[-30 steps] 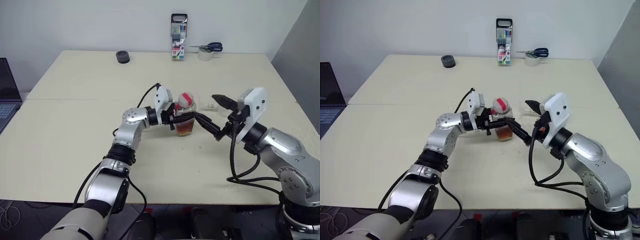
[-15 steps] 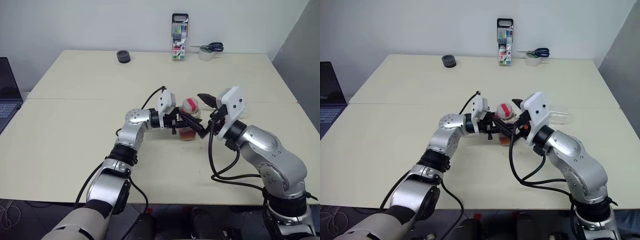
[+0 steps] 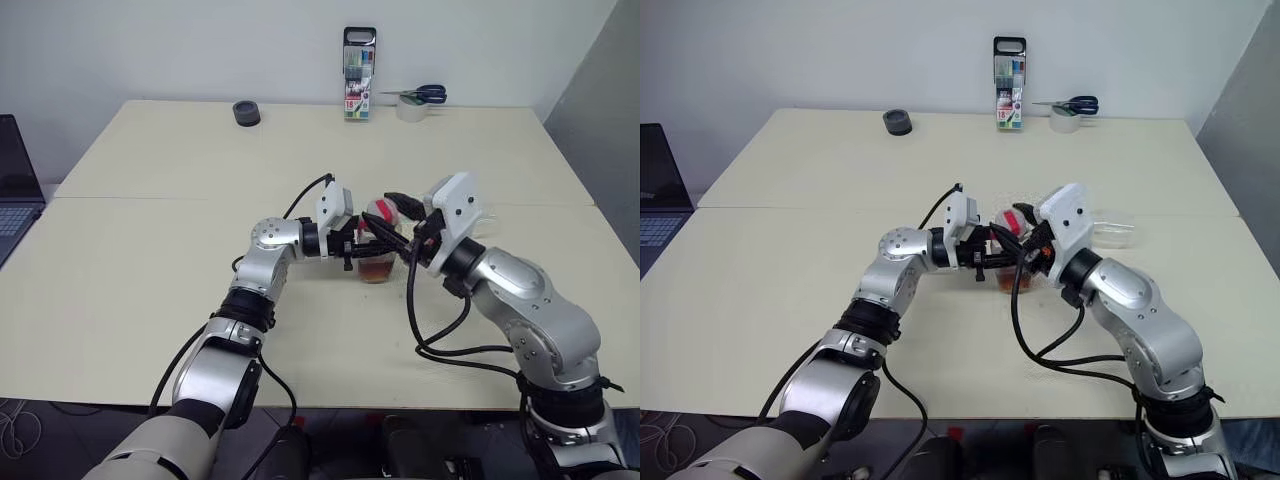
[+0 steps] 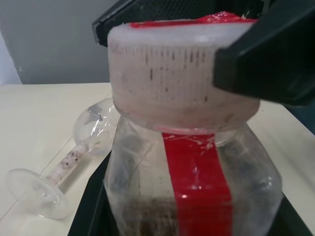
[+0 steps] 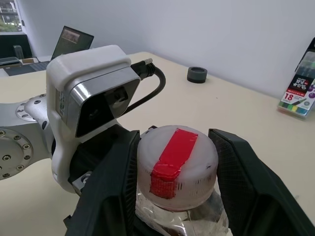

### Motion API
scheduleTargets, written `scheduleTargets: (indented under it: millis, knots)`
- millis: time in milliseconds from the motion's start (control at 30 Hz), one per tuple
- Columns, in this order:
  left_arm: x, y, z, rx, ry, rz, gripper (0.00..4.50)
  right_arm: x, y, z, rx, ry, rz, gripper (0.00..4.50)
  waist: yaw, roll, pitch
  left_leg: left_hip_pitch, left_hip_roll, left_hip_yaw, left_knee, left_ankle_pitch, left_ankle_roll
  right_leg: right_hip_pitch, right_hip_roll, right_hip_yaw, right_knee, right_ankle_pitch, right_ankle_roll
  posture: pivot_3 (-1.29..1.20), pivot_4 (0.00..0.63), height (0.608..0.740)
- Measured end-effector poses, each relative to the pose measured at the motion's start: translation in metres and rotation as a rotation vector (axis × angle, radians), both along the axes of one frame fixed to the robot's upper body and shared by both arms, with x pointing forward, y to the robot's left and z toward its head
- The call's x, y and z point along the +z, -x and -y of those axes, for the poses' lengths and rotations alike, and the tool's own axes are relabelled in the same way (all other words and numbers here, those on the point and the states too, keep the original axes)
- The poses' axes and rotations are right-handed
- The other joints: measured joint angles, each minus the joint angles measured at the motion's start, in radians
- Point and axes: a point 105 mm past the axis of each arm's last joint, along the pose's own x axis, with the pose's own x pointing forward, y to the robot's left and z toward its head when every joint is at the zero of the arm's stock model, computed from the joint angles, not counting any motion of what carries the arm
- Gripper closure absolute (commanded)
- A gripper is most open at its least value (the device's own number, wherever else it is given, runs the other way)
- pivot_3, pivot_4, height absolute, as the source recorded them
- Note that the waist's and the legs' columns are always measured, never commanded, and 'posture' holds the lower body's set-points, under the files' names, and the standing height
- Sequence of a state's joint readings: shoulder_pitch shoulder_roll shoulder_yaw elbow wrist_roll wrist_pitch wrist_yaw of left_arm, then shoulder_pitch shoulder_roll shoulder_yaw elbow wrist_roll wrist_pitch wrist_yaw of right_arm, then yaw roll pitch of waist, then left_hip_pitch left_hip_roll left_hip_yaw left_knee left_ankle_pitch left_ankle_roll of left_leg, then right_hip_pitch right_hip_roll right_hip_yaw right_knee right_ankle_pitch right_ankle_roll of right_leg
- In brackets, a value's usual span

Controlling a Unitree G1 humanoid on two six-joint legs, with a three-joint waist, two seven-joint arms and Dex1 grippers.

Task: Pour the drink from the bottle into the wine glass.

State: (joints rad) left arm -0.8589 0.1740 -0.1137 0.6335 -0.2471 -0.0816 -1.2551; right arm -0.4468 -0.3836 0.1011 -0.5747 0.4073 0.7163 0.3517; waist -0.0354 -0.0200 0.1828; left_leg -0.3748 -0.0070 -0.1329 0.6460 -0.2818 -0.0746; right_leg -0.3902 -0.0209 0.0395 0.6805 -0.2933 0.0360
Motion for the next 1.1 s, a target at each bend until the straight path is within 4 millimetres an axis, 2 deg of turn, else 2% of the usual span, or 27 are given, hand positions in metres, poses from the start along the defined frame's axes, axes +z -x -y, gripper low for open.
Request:
scheduleTargets:
  millis: [133,300,500,533,667,800,867,1000,1100]
  knots:
    - [0.000,0.000,0.000,-0.003,-0.002,0.004,2.79,0.000,0.000,0.000,0.049,0.023,0.004,2.64,0.000,0.000,0.000,0.000,0.000,0.000,0.000,0.000,0.000,0.000,0.000,0.000,0.000,0.000,0.000,0.00,0.150,0.740]
    - [-0.002,0.007,0.000,-0.060,-0.028,0.026,2.79,0.007,-0.004,0.010,0.335,0.225,-0.032,2.64,-0.004,0.001,0.001,0.001,0.000,0.001,0.000,0.000,0.001,0.001,0.000,0.000,0.000,0.000,0.000,0.00,0.150,0.740]
    - [-0.004,0.009,0.003,-0.075,-0.046,0.027,2.79,0.009,-0.010,0.016,0.478,0.314,-0.093,2.64,-0.008,0.001,0.001,-0.001,0.000,0.000,0.000,0.000,0.001,0.000,0.000,-0.001,0.000,0.000,0.000,0.00,0.150,0.740]
    - [-0.005,0.009,0.003,-0.075,-0.048,0.024,2.79,0.009,-0.010,0.016,0.479,0.311,-0.096,2.29,-0.007,0.001,0.001,-0.002,0.000,0.000,0.001,0.000,0.000,-0.001,-0.001,-0.001,0.000,0.000,0.000,0.00,0.150,0.740]
    - [-0.006,0.008,0.004,-0.073,-0.047,0.010,2.79,0.008,-0.014,0.020,0.402,0.253,-0.070,1.03,-0.004,0.001,0.001,-0.006,-0.001,-0.001,0.003,0.001,-0.002,-0.005,-0.002,-0.001,0.001,0.000,0.000,0.00,0.150,0.740]
    - [-0.003,0.004,0.006,-0.058,-0.042,-0.013,2.79,0.017,-0.006,0.033,0.281,0.167,-0.055,1.00,0.003,0.001,0.001,-0.010,-0.001,-0.001,0.003,0.002,-0.003,-0.009,-0.002,-0.001,0.002,0.000,0.000,0.00,0.150,0.740]
    - [-0.002,-0.002,0.004,-0.028,-0.034,-0.037,2.79,0.022,0.009,0.038,0.220,0.130,-0.028,1.00,0.004,0.001,0.001,-0.011,-0.001,-0.001,0.003,0.002,-0.003,-0.009,-0.002,-0.002,0.002,0.000,0.000,0.00,0.150,0.740]
    - [0.002,-0.010,0.005,0.001,-0.025,-0.055,2.79,0.012,0.022,0.032,0.115,0.110,-0.003,1.00,0.002,0.001,0.001,-0.011,-0.001,0.000,0.003,0.002,-0.002,-0.010,-0.001,0.000,0.003,0.000,0.000,0.00,0.150,0.740]
    - [0.004,-0.012,0.009,0.003,-0.018,-0.054,2.79,0.006,0.017,0.023,-0.039,0.052,0.023,1.00,-0.003,0.001,0.001,-0.010,-0.001,0.001,0.003,0.002,-0.003,-0.012,-0.001,0.001,0.007,0.000,0.000,0.00,0.150,0.740]
